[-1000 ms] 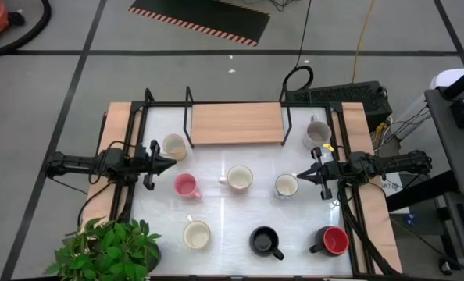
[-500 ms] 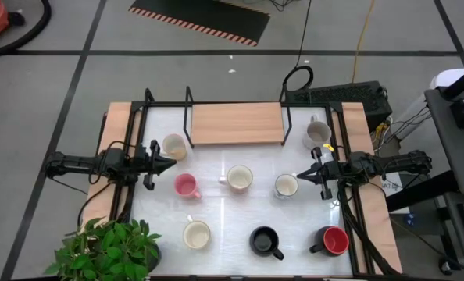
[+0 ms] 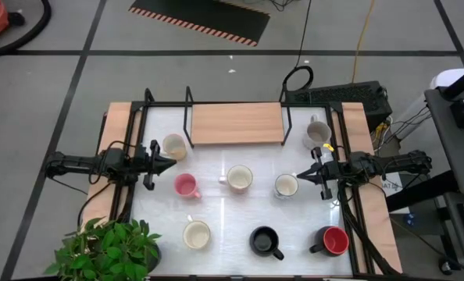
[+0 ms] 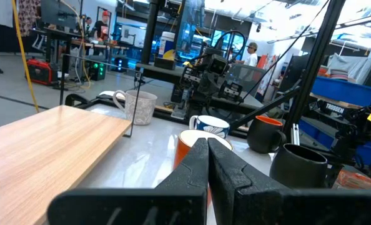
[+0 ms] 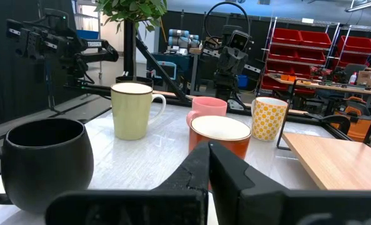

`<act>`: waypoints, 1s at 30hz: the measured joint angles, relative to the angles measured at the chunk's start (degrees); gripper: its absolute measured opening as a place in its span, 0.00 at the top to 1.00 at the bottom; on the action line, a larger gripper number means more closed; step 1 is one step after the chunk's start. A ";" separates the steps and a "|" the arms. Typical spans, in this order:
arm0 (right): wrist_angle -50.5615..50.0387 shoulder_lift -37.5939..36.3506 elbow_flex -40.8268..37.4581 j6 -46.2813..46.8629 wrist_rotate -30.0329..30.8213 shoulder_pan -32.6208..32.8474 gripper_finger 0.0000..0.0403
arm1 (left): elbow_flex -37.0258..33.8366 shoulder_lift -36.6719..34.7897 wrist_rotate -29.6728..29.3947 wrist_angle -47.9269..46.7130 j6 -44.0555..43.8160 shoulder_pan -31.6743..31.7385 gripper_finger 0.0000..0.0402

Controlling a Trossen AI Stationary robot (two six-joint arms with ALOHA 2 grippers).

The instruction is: Place coffee mugs

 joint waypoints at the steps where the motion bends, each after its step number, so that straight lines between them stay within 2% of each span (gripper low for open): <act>1: 0.02 0.01 0.00 0.01 0.01 0.00 1.00 | 0.00 0.00 0.00 0.00 0.00 0.01 1.00; 27: 0.00 -0.01 0.01 0.01 0.02 -0.02 1.00 | 0.00 0.00 -0.01 0.00 0.00 0.02 1.00; 30: 0.40 0.00 0.00 -3.51 0.33 -0.02 1.00 | 0.00 0.00 -0.02 0.00 0.00 0.00 1.00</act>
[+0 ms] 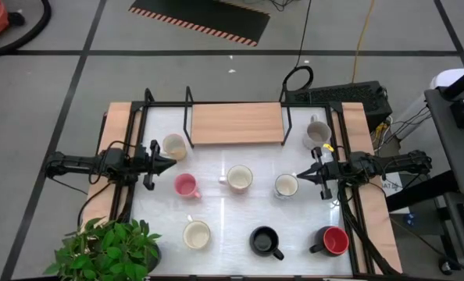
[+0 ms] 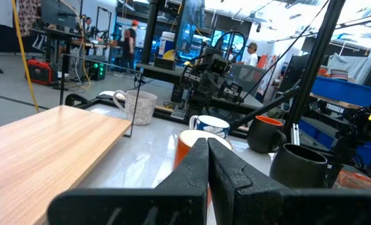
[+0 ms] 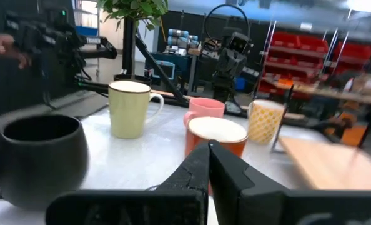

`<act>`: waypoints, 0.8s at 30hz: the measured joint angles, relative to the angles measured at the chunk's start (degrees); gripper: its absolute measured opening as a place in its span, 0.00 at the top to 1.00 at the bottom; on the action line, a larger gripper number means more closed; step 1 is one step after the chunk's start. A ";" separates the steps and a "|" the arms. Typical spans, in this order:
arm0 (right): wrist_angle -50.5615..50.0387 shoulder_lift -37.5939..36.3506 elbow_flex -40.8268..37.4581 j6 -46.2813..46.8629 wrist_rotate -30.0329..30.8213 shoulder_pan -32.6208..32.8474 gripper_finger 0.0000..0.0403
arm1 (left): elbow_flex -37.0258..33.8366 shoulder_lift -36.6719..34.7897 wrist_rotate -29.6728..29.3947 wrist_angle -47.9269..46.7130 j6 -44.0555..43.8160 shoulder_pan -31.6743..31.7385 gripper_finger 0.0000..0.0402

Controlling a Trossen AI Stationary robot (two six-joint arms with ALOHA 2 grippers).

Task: Place coffee mugs
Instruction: Put the gray mug on the shelf

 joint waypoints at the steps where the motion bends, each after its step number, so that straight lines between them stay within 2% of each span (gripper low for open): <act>1: 0.42 0.00 0.01 -2.15 -0.04 0.00 1.00 | 0.00 0.00 0.02 0.00 0.00 0.02 1.00; 5: 0.55 0.00 -0.01 -8.16 -0.26 0.00 1.00 | 0.00 0.00 0.02 0.00 0.00 0.01 1.00; 11: 0.58 -0.01 0.00 -9.28 -0.28 0.00 1.00 | 0.00 0.00 0.02 0.00 0.00 0.00 1.00; 18: 1.84 0.01 0.00 0.56 -0.24 0.00 1.00 | 0.00 0.00 0.02 0.00 0.00 0.02 1.00; 24: 3.63 -0.01 0.05 13.44 -0.39 0.00 1.00 | 0.00 0.00 0.02 0.01 0.00 0.01 1.00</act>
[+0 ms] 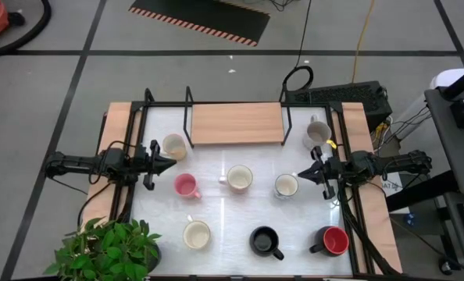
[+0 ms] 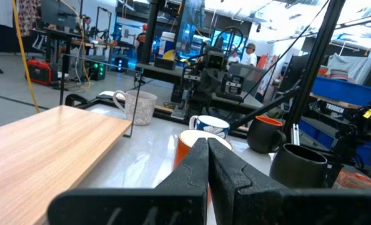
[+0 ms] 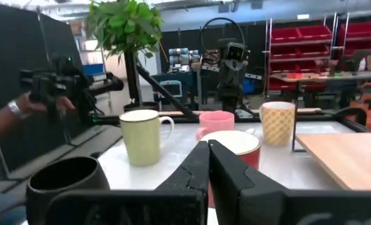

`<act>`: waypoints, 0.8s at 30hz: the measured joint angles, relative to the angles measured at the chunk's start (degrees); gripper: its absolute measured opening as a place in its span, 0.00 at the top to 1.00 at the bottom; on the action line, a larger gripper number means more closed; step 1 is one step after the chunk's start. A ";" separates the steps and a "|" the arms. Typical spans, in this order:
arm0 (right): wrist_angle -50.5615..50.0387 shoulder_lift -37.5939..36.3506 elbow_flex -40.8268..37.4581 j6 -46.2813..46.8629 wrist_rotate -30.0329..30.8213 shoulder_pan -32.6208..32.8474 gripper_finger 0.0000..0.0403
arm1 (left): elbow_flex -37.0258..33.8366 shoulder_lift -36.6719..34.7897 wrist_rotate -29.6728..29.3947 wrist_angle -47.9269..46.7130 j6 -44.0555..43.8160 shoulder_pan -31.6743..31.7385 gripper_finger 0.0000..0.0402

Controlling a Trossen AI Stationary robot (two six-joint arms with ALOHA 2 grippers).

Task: Place coffee mugs
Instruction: Put the gray mug on the shelf

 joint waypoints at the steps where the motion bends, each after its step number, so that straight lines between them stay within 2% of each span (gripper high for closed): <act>1: 0.03 0.00 0.33 0.25 -0.02 0.00 1.00 | 0.00 0.00 0.00 0.01 0.00 0.00 1.00; 6: -0.60 0.90 2.56 3.62 -0.44 0.02 1.00 | 0.00 0.00 0.00 0.04 0.00 -0.01 1.00; 10: -1.35 5.14 7.53 3.09 -0.08 0.02 1.00 | 0.00 0.00 0.00 0.10 0.00 -0.01 1.00; 14: -5.28 12.61 14.89 1.56 0.02 0.04 1.00 | 0.00 0.00 0.00 1.34 0.00 -0.01 1.00; 24: -15.25 32.50 39.26 -3.16 0.07 0.04 1.00 | 0.00 -0.02 -0.01 1.54 0.00 0.01 1.00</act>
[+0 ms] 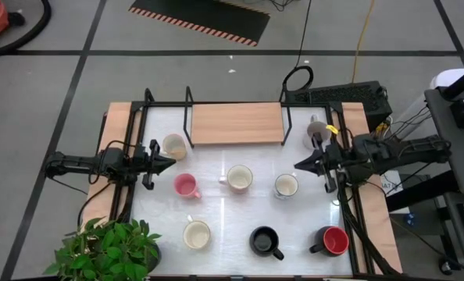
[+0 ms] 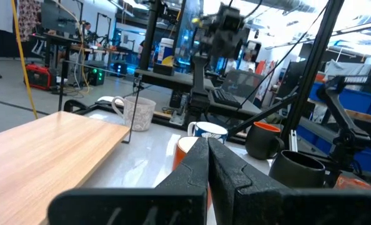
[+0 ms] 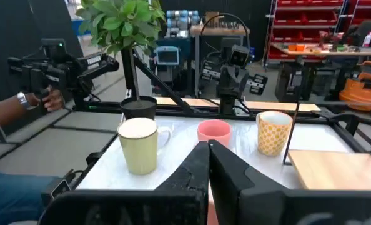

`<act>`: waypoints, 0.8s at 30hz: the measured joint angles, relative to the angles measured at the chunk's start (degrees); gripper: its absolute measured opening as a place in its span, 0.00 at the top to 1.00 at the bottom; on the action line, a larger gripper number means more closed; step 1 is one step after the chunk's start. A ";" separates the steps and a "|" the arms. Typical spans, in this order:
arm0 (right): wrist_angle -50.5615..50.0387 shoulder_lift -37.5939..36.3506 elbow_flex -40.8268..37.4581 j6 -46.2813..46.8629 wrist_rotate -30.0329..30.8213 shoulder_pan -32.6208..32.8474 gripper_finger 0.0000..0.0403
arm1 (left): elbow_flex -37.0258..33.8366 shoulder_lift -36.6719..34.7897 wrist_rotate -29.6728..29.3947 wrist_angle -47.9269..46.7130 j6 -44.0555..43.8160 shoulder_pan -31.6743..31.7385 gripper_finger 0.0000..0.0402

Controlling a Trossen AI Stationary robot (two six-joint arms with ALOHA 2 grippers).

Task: Place coffee mugs
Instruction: Put the gray mug on the shelf

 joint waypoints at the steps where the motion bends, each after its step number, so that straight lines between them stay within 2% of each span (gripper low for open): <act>1: -1.10 1.65 2.45 -0.73 0.01 0.00 1.00 | 0.00 0.00 -0.01 0.00 0.00 0.00 1.00; 11: -18.46 16.28 28.50 -0.33 6.15 0.02 1.00 | 0.00 0.00 0.00 -0.05 0.00 -0.01 1.00; 16: -27.90 23.25 40.36 2.66 6.29 0.02 1.00 | 0.00 0.00 0.00 -0.07 0.00 0.01 1.00; 24: -36.53 31.82 51.80 3.26 6.37 0.00 1.00 | 0.00 0.00 0.01 -0.07 0.00 -0.01 1.00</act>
